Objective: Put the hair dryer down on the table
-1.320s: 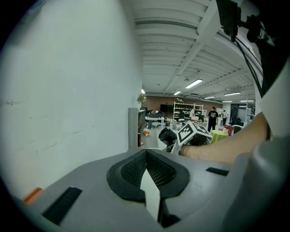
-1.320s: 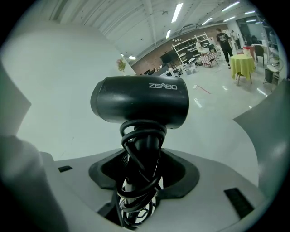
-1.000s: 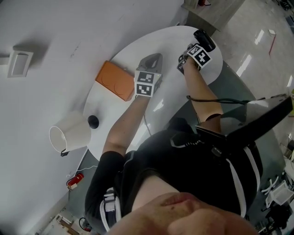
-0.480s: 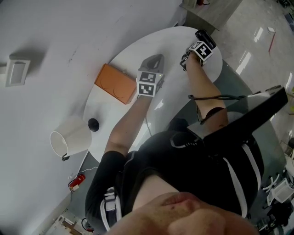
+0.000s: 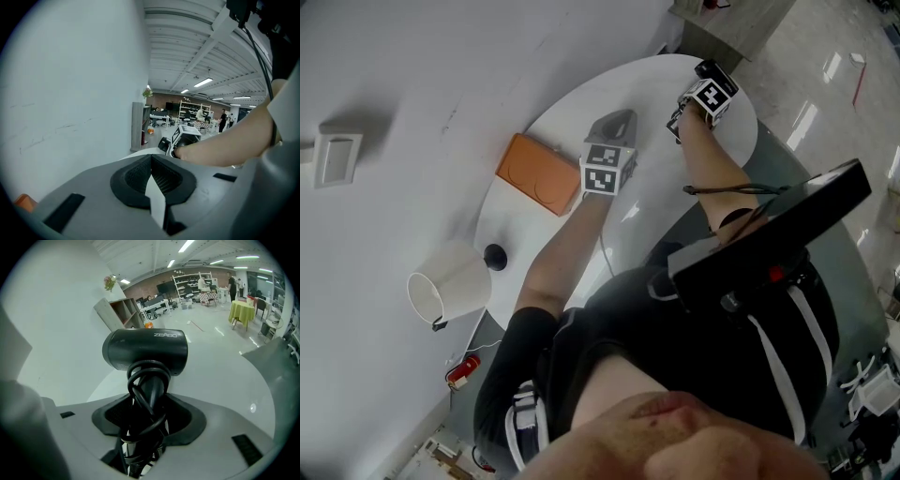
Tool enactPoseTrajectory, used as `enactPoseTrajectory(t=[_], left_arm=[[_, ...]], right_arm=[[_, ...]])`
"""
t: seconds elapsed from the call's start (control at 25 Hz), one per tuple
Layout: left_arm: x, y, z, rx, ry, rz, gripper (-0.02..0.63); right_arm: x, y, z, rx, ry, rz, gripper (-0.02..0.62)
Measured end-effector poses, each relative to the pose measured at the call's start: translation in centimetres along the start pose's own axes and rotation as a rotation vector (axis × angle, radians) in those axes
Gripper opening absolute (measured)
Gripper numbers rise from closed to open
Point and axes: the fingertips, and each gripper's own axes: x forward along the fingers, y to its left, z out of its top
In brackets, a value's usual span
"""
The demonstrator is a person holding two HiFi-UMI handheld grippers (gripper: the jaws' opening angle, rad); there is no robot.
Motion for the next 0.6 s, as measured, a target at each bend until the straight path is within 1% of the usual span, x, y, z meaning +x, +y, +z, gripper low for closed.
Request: enactPoseTrajectory(t=[0.2,0.6], left_arm=[[0.28,0.47,-0.46,-0.008,0.016,0.006,0.032],[0.50,-0.16,-0.52,-0.023,0.016,-0.002,0.031]], right_arm=[[0.43,0.87,0.17,-0.029,0.019,-0.009,0.227],[0.78,0.98,0.42,-0.022,0.035,-0.091,0.232]])
